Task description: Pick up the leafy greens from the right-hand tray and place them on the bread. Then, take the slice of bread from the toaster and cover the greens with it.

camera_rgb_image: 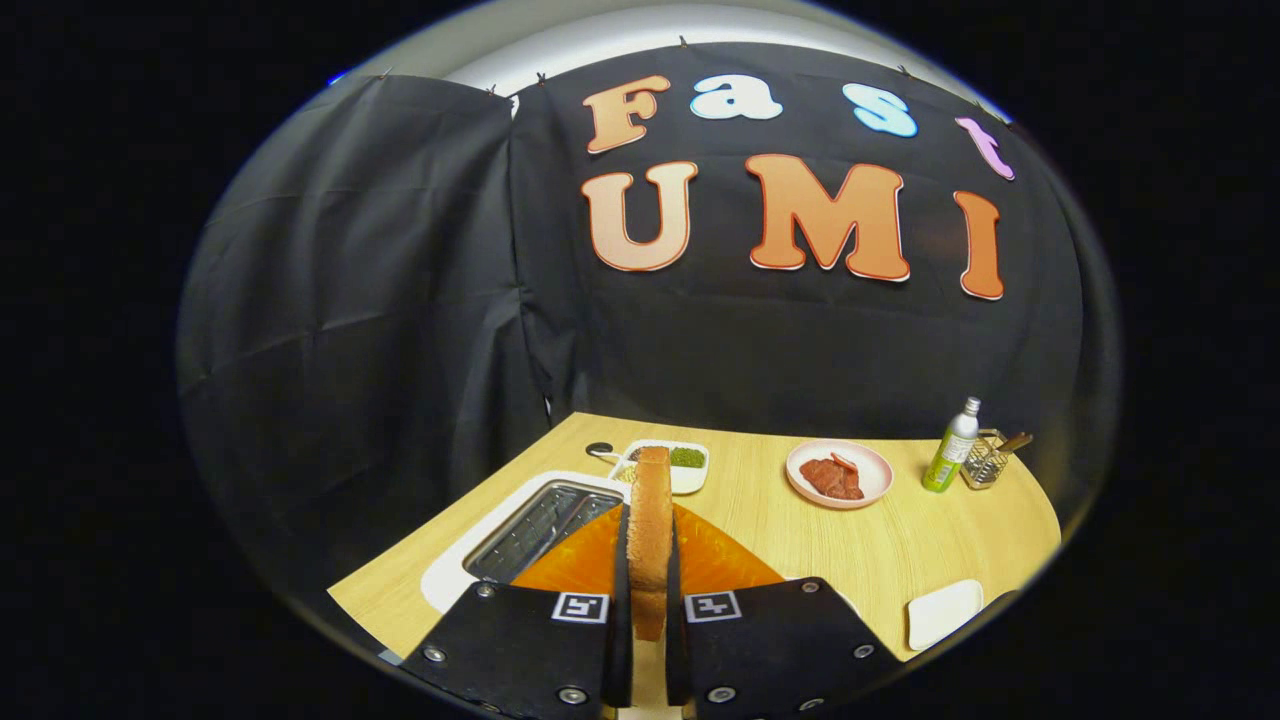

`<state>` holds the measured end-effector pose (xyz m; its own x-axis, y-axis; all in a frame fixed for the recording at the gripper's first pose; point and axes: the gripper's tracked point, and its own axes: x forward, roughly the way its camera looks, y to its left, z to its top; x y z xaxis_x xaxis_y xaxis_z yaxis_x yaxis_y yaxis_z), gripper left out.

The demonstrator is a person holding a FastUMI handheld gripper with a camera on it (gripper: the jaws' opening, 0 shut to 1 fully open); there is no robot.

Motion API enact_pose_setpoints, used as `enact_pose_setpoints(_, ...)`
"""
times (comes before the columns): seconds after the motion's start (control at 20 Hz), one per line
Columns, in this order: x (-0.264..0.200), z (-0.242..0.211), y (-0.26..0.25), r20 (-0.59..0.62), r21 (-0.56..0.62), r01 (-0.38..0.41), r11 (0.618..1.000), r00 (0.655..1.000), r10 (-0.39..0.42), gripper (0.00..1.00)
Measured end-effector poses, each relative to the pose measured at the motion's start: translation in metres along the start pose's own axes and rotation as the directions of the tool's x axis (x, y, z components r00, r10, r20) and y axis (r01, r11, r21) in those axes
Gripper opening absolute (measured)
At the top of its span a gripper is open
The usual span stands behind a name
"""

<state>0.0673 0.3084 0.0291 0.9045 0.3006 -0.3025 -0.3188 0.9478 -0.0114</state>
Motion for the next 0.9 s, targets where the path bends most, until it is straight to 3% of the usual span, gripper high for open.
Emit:
enact_pose_setpoints(0.5, 0.004, -0.058, -0.034, -0.084, 0.031, 0.017, 0.999, 0.996, -0.015, 0.14)
enact_pose_setpoints(0.9, 0.012, -0.098, -0.047, -0.153, 0.095, -0.003, 0.995, 0.988, 0.018, 0.14)
